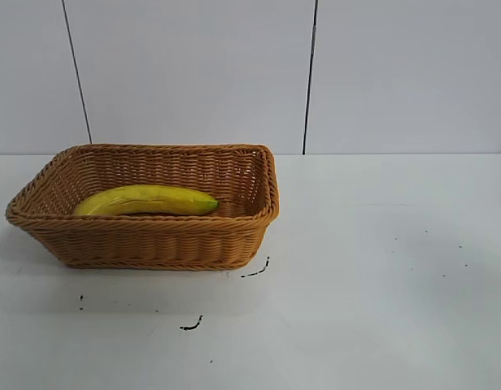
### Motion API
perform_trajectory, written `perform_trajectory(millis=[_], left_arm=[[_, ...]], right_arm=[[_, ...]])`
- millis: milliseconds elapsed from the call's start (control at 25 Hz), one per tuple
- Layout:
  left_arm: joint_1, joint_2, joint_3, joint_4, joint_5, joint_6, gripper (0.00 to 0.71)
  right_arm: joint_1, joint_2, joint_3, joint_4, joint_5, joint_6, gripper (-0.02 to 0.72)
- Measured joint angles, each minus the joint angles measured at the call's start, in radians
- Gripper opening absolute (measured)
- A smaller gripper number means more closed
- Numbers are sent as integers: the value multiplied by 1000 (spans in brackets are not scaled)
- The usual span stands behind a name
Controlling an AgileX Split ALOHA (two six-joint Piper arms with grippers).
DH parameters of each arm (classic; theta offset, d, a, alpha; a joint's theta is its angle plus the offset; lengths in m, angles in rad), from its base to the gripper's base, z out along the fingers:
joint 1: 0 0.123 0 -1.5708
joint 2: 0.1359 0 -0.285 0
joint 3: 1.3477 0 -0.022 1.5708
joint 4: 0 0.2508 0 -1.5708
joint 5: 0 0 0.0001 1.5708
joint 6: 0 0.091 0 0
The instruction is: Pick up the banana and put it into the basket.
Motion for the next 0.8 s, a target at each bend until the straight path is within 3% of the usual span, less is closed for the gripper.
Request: perform_trajectory(millis=[200,800], left_arm=[[0,0,0,0,0,0,695],[0,0,0,0,0,0,695]], right_arm=[[0,-137,0,-8,1,19,531],[0,-143,1,-22,1,41,531]])
